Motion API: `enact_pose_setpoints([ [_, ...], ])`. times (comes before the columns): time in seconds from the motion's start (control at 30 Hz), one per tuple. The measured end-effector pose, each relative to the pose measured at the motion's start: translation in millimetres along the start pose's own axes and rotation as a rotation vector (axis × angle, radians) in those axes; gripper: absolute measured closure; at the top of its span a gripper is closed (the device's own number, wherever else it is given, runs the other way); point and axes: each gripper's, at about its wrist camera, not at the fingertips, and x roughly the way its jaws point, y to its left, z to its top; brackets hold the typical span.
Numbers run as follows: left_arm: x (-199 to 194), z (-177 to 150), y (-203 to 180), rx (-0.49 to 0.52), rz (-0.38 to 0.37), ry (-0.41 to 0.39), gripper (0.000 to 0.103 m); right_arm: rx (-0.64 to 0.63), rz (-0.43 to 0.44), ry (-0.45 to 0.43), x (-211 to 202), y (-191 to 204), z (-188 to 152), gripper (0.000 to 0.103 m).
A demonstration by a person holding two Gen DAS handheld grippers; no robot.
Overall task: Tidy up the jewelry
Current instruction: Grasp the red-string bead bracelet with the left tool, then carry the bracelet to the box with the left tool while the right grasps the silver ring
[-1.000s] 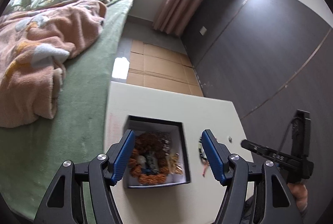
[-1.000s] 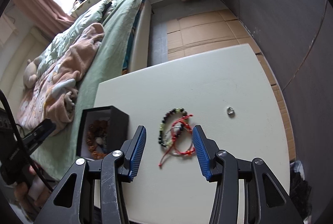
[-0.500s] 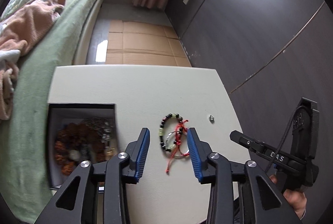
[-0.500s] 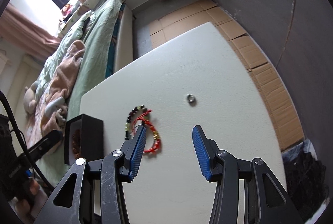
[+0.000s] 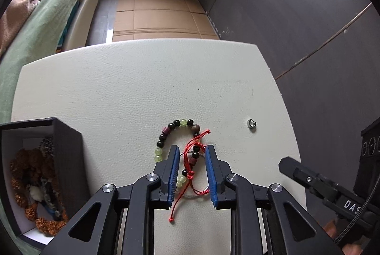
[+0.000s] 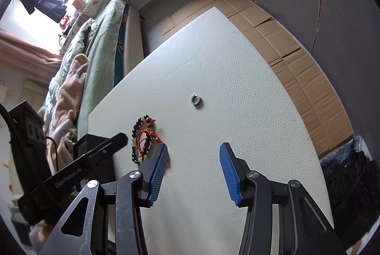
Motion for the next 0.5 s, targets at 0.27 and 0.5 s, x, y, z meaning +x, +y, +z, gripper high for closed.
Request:
enact_pose_setpoints([
  [0.27, 17.4, -3.7, 1.2, 0.0, 0.031, 0.027, 0.097, 0.018, 0.031, 0.012, 8.0, 2.7, 8.4, 0.056],
  [0.5, -12.4, -1.9, 1.7, 0.013, -0.022, -0.026, 0.101, 0.032, 0.038, 0.006, 9.6, 3.0, 10.0, 0.056],
])
